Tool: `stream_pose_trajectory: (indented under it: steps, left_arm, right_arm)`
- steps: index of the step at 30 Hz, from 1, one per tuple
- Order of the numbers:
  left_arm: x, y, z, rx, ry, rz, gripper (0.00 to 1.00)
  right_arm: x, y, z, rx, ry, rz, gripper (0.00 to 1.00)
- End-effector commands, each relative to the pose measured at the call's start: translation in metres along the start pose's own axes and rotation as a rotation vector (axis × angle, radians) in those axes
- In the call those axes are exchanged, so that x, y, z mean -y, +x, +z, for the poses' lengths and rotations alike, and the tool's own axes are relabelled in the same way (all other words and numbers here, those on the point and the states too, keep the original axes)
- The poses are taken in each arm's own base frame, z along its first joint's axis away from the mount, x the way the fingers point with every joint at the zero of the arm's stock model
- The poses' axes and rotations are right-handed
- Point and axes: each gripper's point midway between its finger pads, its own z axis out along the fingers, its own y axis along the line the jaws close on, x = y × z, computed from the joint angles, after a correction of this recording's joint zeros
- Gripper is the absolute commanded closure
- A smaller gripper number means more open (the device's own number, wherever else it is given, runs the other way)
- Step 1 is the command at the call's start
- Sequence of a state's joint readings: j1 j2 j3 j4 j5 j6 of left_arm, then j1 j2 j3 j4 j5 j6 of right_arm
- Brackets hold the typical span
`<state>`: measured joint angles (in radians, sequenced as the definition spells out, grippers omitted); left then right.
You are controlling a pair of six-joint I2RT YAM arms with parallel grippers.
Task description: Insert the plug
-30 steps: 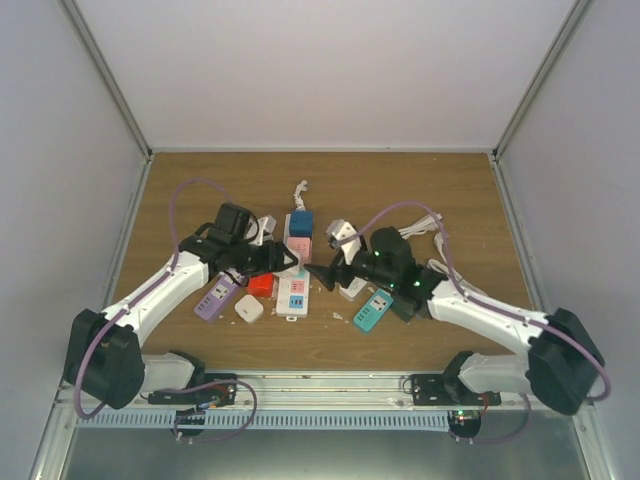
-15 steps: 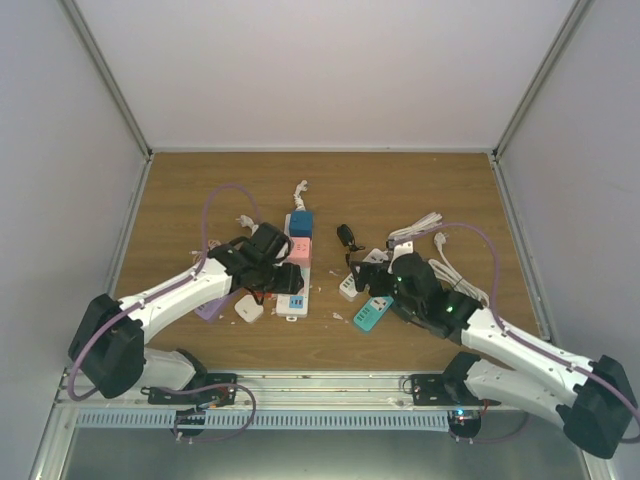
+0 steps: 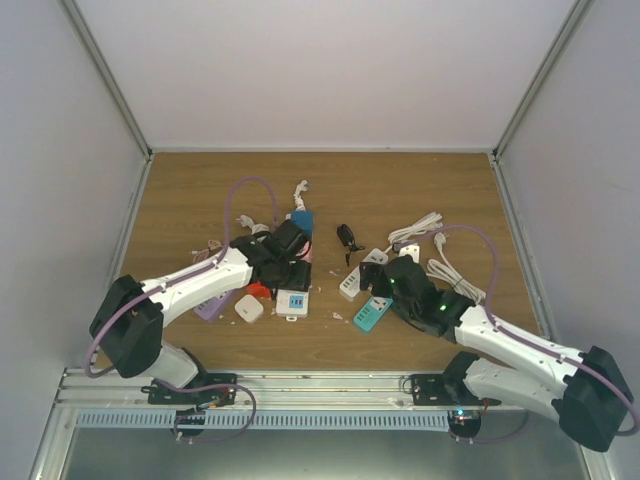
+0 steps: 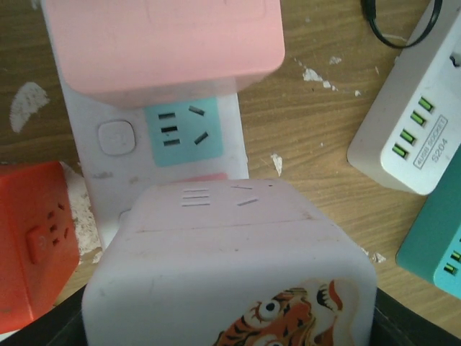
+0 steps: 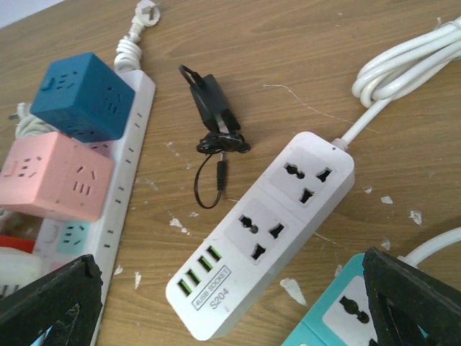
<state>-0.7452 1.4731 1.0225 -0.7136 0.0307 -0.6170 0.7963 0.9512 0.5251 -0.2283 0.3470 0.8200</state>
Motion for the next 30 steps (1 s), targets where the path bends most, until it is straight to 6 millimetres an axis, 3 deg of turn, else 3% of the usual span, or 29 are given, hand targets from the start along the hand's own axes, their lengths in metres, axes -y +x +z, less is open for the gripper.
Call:
stream_pose_trajectory:
  steps: [1,30]
  left_arm:
    - [0.001,-0.017,-0.006,0.045,-0.055,-0.023,0.59]
    - [0.003,-0.01,0.016,-0.074,-0.098,-0.053,0.59]
  right_arm:
    - [0.012,-0.008,0.006,0.056,0.072,-0.008,0.02]
    - [0.022,-0.022,0.02,0.106,0.15,-0.125,0.0]
